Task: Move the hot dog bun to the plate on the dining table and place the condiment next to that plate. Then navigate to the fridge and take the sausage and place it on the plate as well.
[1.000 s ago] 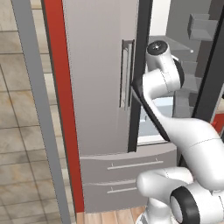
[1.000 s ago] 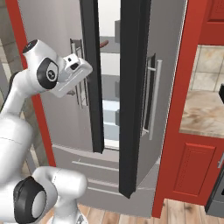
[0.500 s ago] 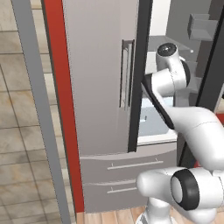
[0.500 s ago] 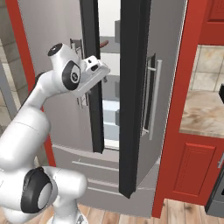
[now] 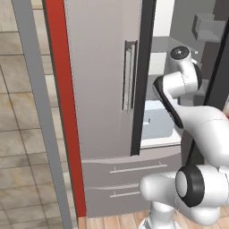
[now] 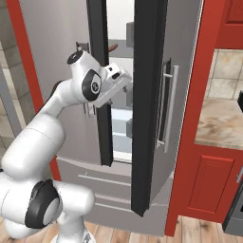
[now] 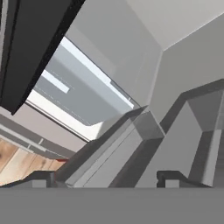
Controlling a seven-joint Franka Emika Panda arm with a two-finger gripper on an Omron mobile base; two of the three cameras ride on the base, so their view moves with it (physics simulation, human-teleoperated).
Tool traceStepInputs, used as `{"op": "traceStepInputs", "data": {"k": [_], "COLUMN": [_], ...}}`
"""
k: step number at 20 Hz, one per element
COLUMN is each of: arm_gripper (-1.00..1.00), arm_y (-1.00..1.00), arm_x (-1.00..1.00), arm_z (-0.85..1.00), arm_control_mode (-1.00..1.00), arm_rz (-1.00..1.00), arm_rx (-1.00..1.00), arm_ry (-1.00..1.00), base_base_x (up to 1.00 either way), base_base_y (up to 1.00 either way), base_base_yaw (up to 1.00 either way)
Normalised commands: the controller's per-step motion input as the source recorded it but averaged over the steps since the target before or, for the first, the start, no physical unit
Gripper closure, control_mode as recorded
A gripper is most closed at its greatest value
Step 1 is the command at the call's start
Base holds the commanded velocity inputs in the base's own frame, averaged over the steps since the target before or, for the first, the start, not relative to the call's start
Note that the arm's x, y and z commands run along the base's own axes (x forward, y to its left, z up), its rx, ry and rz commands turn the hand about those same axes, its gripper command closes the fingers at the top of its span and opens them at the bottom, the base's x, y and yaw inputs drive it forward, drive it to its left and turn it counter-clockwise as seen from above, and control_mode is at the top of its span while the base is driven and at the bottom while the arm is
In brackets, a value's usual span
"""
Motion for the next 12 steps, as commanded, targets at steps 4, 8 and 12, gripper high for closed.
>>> {"op": "traceStepInputs", "data": {"k": [4,8,12], "arm_gripper": [-1.0,-1.0,-1.0], "arm_y": [-0.58,-0.92,-1.0], "arm_x": [-0.17,-0.81,-1.0], "arm_z": [-0.12,-0.14,-0.16], "arm_control_mode": [-1.0,-1.0,-1.0], "arm_rz": [-0.07,-0.14,-0.19], "arm_rx": [-0.06,-0.09,-0.08], "arm_ry": [0.0,-0.03,-0.06], "base_base_x": [0.0,0.0,0.0], "base_base_y": [0.0,0.0,0.0], "base_base_yaw": [0.0,0.0,0.0]}}
